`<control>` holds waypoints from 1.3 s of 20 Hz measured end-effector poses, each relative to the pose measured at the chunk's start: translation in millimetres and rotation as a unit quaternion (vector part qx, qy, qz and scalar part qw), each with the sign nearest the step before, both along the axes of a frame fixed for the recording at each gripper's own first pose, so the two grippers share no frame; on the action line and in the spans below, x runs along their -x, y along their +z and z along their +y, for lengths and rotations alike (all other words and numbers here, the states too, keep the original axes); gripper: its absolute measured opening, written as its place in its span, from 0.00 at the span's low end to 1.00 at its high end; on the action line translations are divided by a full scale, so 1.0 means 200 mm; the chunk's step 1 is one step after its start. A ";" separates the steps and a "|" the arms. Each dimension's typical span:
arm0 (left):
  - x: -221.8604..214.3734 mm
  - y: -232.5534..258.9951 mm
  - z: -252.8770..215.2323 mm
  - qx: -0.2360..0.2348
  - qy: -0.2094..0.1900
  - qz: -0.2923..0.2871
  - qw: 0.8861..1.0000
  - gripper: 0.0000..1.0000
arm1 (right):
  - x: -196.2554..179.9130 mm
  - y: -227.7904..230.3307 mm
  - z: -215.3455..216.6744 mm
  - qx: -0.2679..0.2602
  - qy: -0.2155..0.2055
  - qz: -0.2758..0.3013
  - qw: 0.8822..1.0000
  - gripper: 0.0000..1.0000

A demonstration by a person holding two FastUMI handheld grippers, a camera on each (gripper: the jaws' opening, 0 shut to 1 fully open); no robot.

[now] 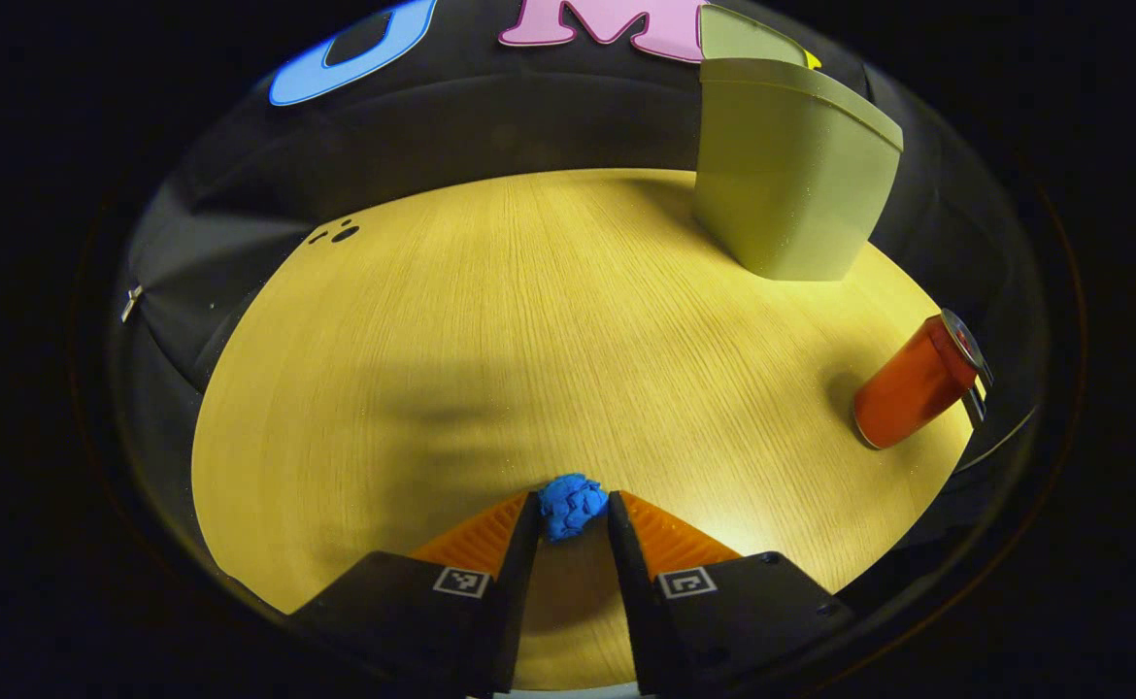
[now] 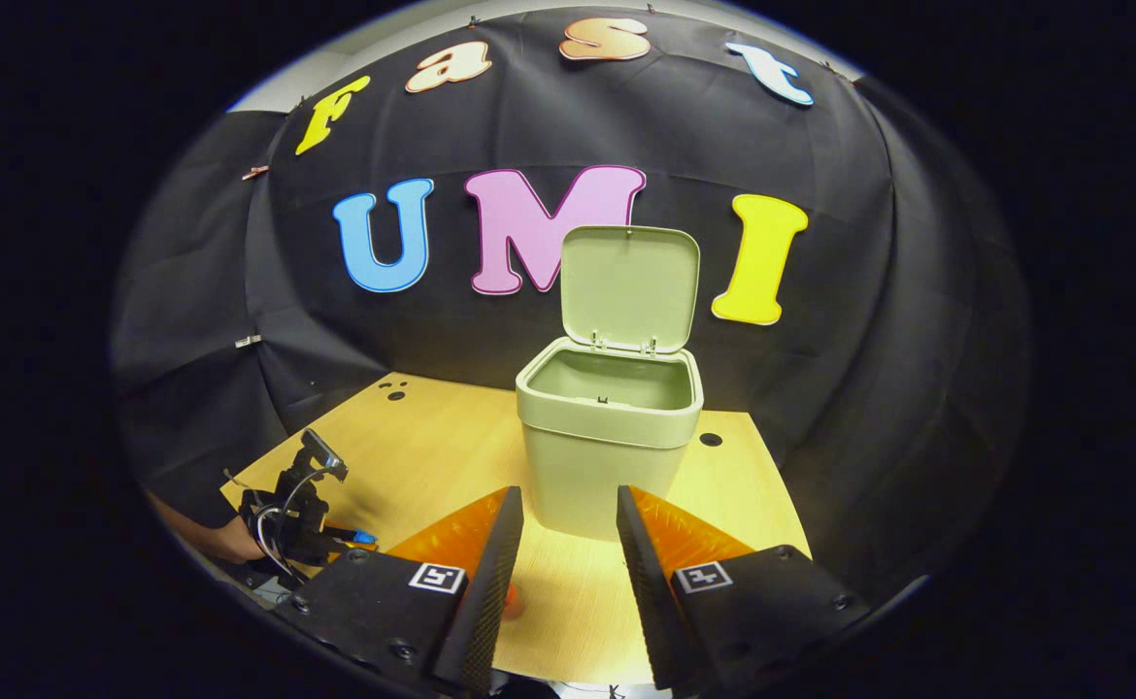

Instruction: Press the lid of the desktop garbage bin to open it, pick up the crumpled paper on the desktop and throw it into the bin, then pick up the pop can on the desktop and drop it into the bin, and finally close the garbage bin lid.

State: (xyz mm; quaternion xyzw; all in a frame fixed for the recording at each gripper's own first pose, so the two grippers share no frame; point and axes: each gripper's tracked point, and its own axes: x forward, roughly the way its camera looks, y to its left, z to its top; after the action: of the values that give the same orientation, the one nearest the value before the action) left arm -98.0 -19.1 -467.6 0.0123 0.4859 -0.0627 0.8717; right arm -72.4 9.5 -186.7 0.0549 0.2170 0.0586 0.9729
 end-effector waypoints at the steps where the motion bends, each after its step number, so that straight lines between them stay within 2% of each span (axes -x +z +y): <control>1: 0.00 0.00 0.01 0.000 0.001 -0.002 1.000 0.47 | 0.00 0.00 0.00 -0.001 -0.001 0.001 1.000 0.64; 4: -0.04 0.04 0.02 0.005 0.001 -0.015 1.000 0.45 | -0.02 -0.01 0.01 -0.003 0.000 0.000 1.000 0.64; 5: -0.05 0.06 0.02 0.008 0.001 -0.020 1.000 0.48 | -0.02 -0.01 0.01 -0.003 0.001 -0.001 1.000 0.64; 6: -0.06 0.09 0.02 0.012 0.002 -0.023 1.000 0.43 | -0.03 -0.01 0.02 -0.004 0.002 -0.001 1.000 0.64; 8: -0.08 0.15 0.03 0.021 0.004 -0.036 0.999 0.47 | -0.05 -0.02 0.03 -0.007 0.004 -0.001 1.000 0.64; 12: -0.14 0.40 0.03 0.031 0.005 -0.082 0.996 0.47 | -0.07 -0.05 0.06 -0.010 0.010 0.003 1.000 0.64; 14: -0.20 0.54 0.02 0.035 0.003 -0.111 0.993 0.43 | -0.08 -0.06 0.07 -0.012 0.012 0.006 1.000 0.64; 20: -0.41 0.98 -0.06 0.071 -0.005 -0.198 0.978 0.43 | -0.12 -0.08 0.08 -0.017 0.013 0.008 1.000 0.64; 26: -0.66 1.41 -0.16 0.105 -0.019 -0.280 0.954 0.43 | -0.15 -0.09 0.11 -0.016 0.018 0.011 1.000 0.64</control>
State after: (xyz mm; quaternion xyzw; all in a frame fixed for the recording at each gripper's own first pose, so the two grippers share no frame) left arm 34.1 -50.7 -186.4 -0.0535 0.2123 -0.1239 0.9678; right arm -43.3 30.9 -205.6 0.0675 0.2280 0.0792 0.9681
